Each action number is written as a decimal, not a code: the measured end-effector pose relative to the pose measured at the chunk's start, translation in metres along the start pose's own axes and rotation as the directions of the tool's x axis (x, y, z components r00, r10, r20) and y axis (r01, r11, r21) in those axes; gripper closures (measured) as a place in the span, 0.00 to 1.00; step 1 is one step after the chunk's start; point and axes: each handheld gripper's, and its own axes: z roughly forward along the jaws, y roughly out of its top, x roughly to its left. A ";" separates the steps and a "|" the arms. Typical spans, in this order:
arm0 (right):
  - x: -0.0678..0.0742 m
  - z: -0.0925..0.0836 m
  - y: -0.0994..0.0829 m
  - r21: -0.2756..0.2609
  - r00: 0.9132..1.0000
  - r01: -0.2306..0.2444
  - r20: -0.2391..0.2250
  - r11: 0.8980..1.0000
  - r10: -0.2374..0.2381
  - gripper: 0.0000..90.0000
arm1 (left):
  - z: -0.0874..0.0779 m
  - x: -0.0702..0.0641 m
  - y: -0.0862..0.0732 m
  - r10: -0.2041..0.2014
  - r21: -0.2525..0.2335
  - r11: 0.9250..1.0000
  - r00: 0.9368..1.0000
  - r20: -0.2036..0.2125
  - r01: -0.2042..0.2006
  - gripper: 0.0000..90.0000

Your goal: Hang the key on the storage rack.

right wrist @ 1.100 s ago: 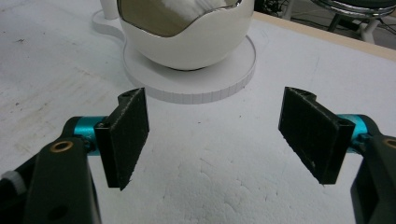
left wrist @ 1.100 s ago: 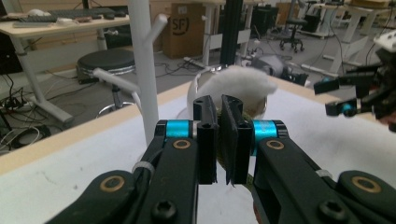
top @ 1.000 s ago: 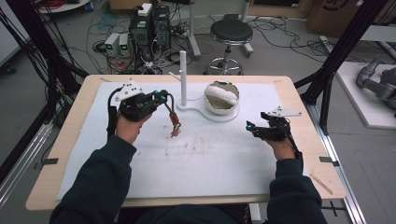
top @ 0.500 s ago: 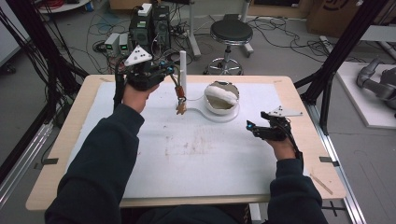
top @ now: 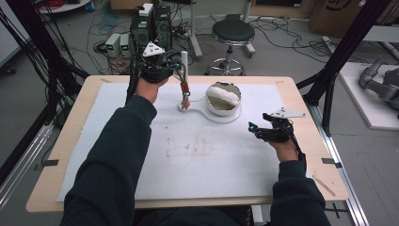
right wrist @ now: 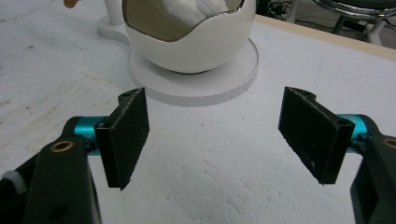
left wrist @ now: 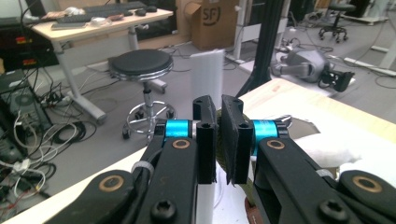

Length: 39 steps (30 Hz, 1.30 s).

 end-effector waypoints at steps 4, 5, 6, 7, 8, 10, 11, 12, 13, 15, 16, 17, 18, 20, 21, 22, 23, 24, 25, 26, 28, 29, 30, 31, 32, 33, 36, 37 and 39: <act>0.000 0.000 0.000 0.002 1.000 0.003 -0.003 1.000 -0.003 0.28 | 0.003 0.003 -0.004 -0.008 0.014 1.000 1.000 0.005 0.008 0.93; 0.000 0.000 0.000 0.004 1.000 0.003 -0.003 1.000 -0.003 0.28 | 0.003 0.003 -0.005 -0.009 0.015 1.000 1.000 0.003 0.009 0.93; 0.000 0.001 0.000 0.005 1.000 0.004 -0.005 1.000 -0.003 0.28 | 0.004 0.003 -0.006 -0.010 0.017 1.000 1.000 0.001 0.010 0.92; 0.000 0.001 0.000 0.005 1.000 0.005 -0.005 1.000 -0.005 0.28 | 0.004 0.003 -0.007 -0.020 0.009 1.000 1.000 -0.011 0.020 0.90; 0.000 0.001 0.000 0.005 1.000 0.004 -0.005 1.000 -0.004 0.28 | 0.004 0.005 -0.007 -0.041 0.006 0.999 0.999 -0.016 0.042 0.77; 0.001 0.001 0.000 0.005 1.000 0.003 -0.005 1.000 -0.003 0.28 | 0.001 0.008 -0.009 -0.053 -0.002 0.999 0.998 -0.029 0.053 0.67; 0.000 0.001 0.000 0.006 1.000 0.004 -0.006 1.000 -0.004 0.28 | -0.001 0.010 -0.009 -0.058 -0.002 0.998 0.998 -0.034 0.058 0.62; 0.001 0.001 0.000 0.005 1.000 0.004 -0.005 1.000 -0.004 0.28 | -0.003 0.012 -0.010 -0.070 -0.006 0.998 0.997 -0.041 0.070 0.59; 0.001 0.001 0.000 0.005 1.000 0.004 -0.005 1.000 -0.004 0.28 | -0.006 0.015 -0.012 -0.080 -0.013 0.997 0.996 -0.046 0.080 0.56; 0.001 0.001 0.000 0.005 1.000 0.003 -0.005 1.000 -0.003 0.28 | -0.013 0.018 -0.017 -0.087 -0.017 0.996 0.995 -0.056 0.086 0.50; 0.001 0.000 0.000 0.004 1.000 0.004 -0.005 1.000 -0.004 0.28 | -0.017 0.019 -0.022 -0.083 -0.017 0.996 0.995 -0.056 0.082 0.48; 0.001 0.000 0.000 0.005 1.000 0.002 -0.006 1.000 -0.002 0.28 | -0.020 0.021 -0.027 -0.087 -0.022 0.996 0.995 -0.052 0.086 0.47; 0.001 0.000 0.000 0.004 1.000 0.002 -0.006 1.000 -0.002 0.28 | -0.024 0.023 -0.032 -0.094 -0.026 0.995 0.994 -0.052 0.092 0.46; 0.001 0.001 0.000 0.004 1.000 0.005 -0.006 1.000 -0.005 0.28 | -0.033 0.029 -0.045 -0.110 -0.035 0.993 0.992 -0.054 0.108 0.41; 0.001 0.001 0.000 0.007 1.000 0.007 -0.007 1.000 -0.007 0.28 | -0.036 0.031 -0.049 -0.119 -0.041 0.992 0.991 -0.053 0.117 0.37; 0.002 0.001 0.000 0.005 1.000 0.006 -0.008 1.000 -0.006 0.28 | -0.040 0.033 -0.054 -0.124 -0.048 0.991 0.991 -0.055 0.121 0.33; 0.002 0.001 0.000 0.005 1.000 0.009 -0.007 1.000 -0.008 0.28 | -0.044 0.035 -0.059 -0.128 -0.055 0.991 0.990 -0.059 0.125 0.29; 0.002 0.002 0.000 0.005 1.000 0.013 -0.007 1.000 -0.013 0.28 | -0.048 0.036 -0.065 -0.125 -0.061 0.991 0.991 -0.050 0.122 0.25; 0.002 0.002 0.000 0.009 1.000 0.009 -0.008 1.000 -0.009 0.28 | -0.051 0.036 -0.068 -0.123 -0.067 0.991 0.992 -0.042 0.120 0.22; 0.002 0.002 0.000 0.009 1.000 0.011 -0.008 1.000 -0.011 0.28 | -0.055 0.037 -0.072 -0.116 -0.068 0.991 0.993 -0.028 0.114 0.22; 0.003 0.003 0.000 0.011 1.000 0.013 -0.012 1.000 -0.013 0.28 | -0.061 0.037 -0.078 -0.114 -0.080 0.990 0.993 -0.015 0.112 0.22; 0.003 0.004 0.000 0.013 1.000 0.016 -0.011 1.000 -0.016 0.28 | -0.064 0.037 -0.080 -0.109 -0.083 0.991 0.994 -0.006 0.108 0.22; 0.003 0.004 0.000 0.013 1.000 0.017 -0.013 1.000 -0.017 0.28 | -0.067 0.037 -0.083 -0.106 -0.080 0.991 0.994 -0.001 0.106 0.22; 0.004 0.004 0.000 0.013 1.000 0.015 -0.015 1.000 -0.015 0.28 | -0.070 0.037 -0.085 -0.100 -0.074 0.992 0.995 0.004 0.100 0.22; 0.003 0.004 0.000 0.011 1.000 0.018 -0.018 1.000 -0.018 0.28 | -0.073 0.036 -0.087 -0.089 -0.078 0.993 0.996 0.008 0.090 0.22; 0.003 0.004 0.000 0.012 1.000 0.018 -0.020 1.000 -0.018 0.28 | -0.076 0.035 -0.090 -0.079 -0.088 0.993 0.997 0.010 0.079 0.22; 0.003 0.003 0.000 0.012 0.999 0.015 -0.029 1.000 -0.015 0.26 | -0.087 0.033 -0.100 -0.068 -0.106 0.992 0.997 0.032 0.071 0.22; 0.003 0.003 0.000 0.007 0.999 0.010 -0.030 1.000 -0.010 0.24 | -0.090 0.031 -0.104 -0.074 -0.108 0.991 0.996 0.042 0.078 0.22; 0.003 0.003 -0.001 0.007 0.999 0.010 -0.038 1.000 -0.009 0.24 | -0.097 0.026 -0.114 -0.079 -0.113 0.990 0.995 0.058 0.085 0.22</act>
